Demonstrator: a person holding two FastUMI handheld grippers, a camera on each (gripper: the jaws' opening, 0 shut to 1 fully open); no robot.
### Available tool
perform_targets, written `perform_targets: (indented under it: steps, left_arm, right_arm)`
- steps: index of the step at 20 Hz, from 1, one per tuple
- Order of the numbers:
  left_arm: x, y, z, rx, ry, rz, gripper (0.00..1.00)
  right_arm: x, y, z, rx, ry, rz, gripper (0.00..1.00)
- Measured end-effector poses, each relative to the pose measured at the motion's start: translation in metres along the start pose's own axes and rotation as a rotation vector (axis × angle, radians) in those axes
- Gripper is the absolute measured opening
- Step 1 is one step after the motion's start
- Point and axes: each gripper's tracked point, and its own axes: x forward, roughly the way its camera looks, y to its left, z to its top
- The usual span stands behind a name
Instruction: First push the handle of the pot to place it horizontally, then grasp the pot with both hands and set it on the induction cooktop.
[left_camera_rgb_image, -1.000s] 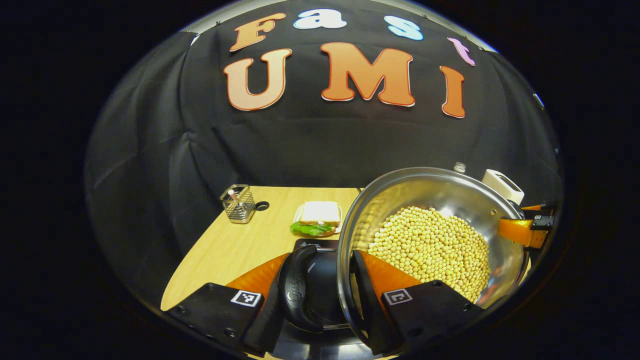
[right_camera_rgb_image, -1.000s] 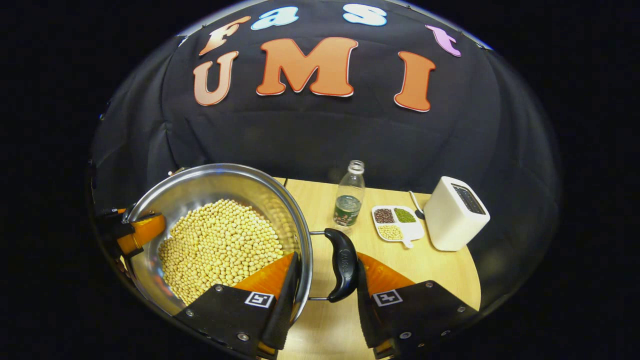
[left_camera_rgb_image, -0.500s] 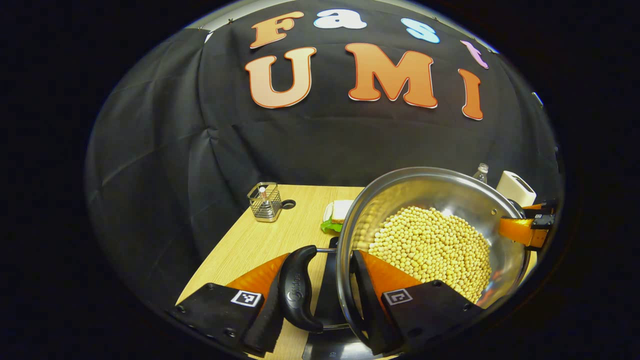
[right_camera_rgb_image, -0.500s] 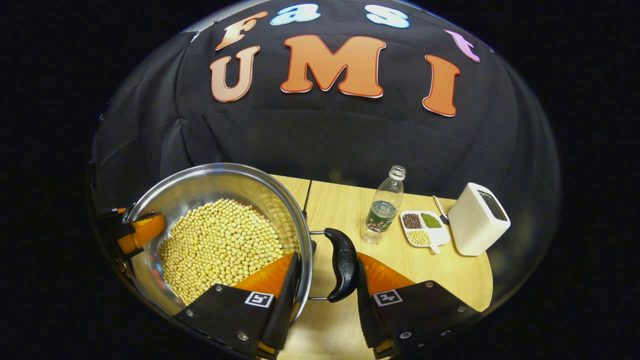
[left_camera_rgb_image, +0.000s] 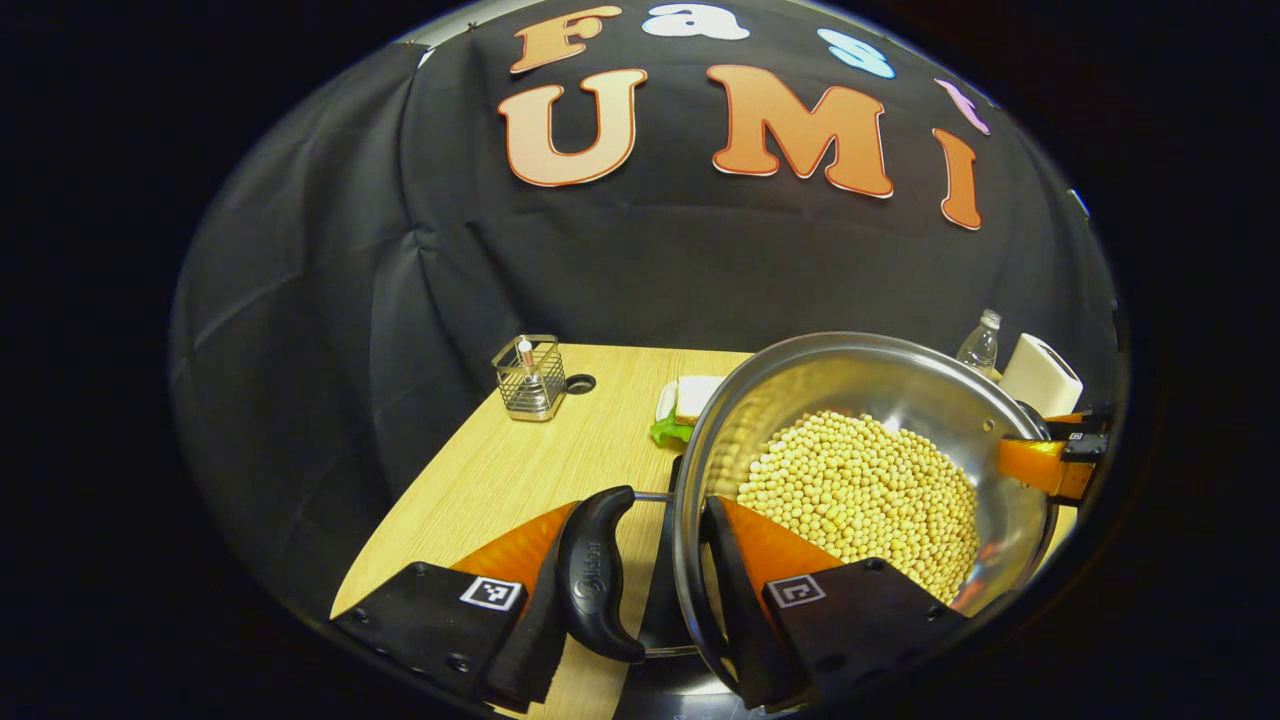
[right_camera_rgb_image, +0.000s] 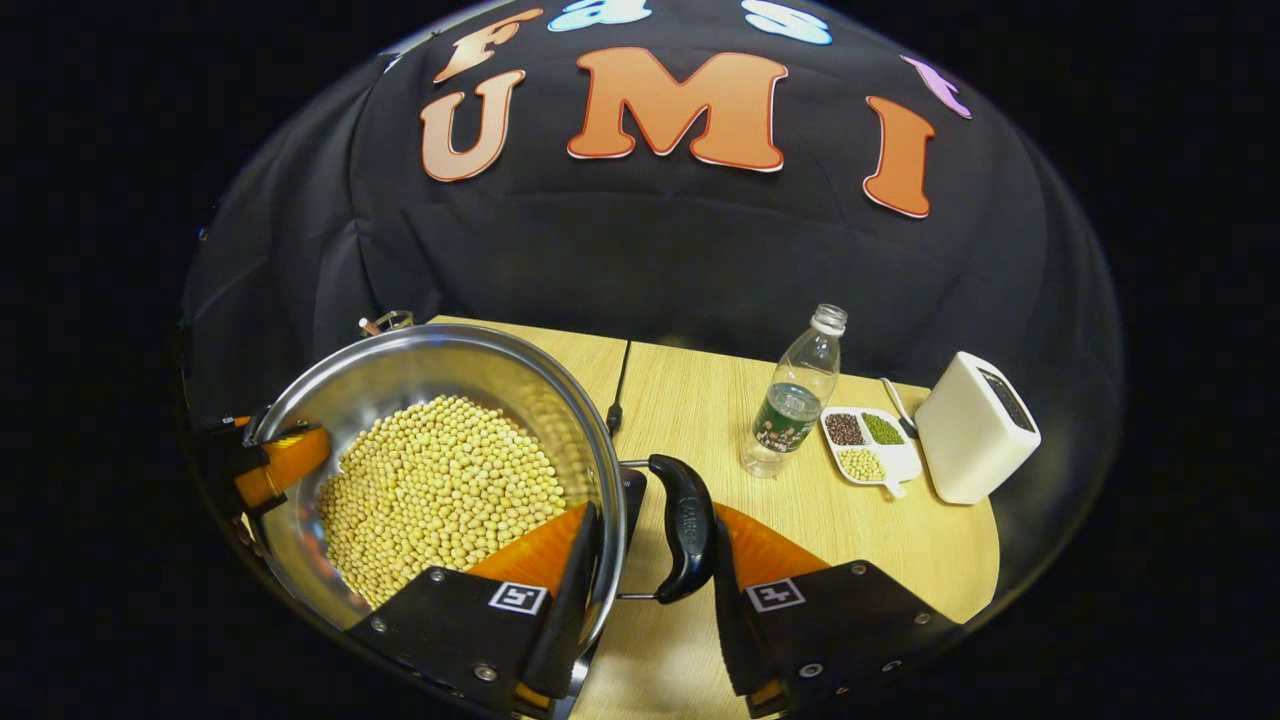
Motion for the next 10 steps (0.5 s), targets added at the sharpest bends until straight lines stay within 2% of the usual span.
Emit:
perform_targets:
  steps: [9,10]
  left_arm:
    - [0.0119,-0.0048,-0.0114,-0.002,0.050,-0.003,0.74]
    - [0.0119,-0.0049,-0.0118,-0.001,0.055,-0.006,0.77]
  right_arm:
    - [0.0006,-0.0046,0.0045,0.008,0.052,-0.006,0.58]
    - [0.0015,-0.0045,0.0055,0.011,0.053,-0.007,0.58]
